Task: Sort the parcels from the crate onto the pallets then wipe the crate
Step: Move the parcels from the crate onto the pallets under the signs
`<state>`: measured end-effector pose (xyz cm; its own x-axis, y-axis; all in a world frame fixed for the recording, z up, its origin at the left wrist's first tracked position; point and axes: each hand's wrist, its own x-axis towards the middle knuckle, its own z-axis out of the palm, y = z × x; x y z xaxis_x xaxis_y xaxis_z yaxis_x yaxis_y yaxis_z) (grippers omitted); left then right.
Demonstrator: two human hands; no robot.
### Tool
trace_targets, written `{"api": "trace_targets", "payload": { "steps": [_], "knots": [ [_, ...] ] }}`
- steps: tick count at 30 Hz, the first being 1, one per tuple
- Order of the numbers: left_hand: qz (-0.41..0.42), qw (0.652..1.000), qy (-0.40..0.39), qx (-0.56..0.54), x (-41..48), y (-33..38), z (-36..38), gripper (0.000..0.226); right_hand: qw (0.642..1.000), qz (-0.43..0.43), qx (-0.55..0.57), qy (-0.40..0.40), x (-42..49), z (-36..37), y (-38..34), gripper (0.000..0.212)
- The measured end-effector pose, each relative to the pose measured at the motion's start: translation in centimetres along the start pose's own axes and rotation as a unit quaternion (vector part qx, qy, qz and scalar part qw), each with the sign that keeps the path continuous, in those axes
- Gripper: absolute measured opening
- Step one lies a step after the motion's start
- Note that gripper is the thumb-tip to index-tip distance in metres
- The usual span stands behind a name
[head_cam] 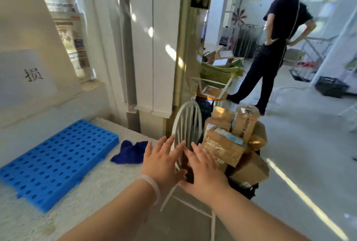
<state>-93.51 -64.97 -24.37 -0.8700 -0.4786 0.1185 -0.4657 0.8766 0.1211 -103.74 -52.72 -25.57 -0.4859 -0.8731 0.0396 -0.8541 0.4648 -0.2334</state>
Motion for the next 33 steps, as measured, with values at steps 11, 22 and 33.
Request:
{"api": "trace_targets", "payload": {
  "steps": [11,22,33],
  "knots": [
    [0.085,0.996,-0.018,-0.029,7.3,13.9,3.5,0.081,0.989,0.139,0.016,0.039,-4.1,-3.6,15.4,0.094],
    [0.073,0.992,-0.086,-0.049,15.7,13.4,7.5,0.075,0.962,0.263,0.076,-0.002,1.5,-1.1,20.5,0.085],
    [0.052,0.977,-0.194,-0.072,27.5,10.8,12.2,0.074,0.905,0.395,0.160,-0.016,12.6,2.1,25.2,0.075]
  ]
}}
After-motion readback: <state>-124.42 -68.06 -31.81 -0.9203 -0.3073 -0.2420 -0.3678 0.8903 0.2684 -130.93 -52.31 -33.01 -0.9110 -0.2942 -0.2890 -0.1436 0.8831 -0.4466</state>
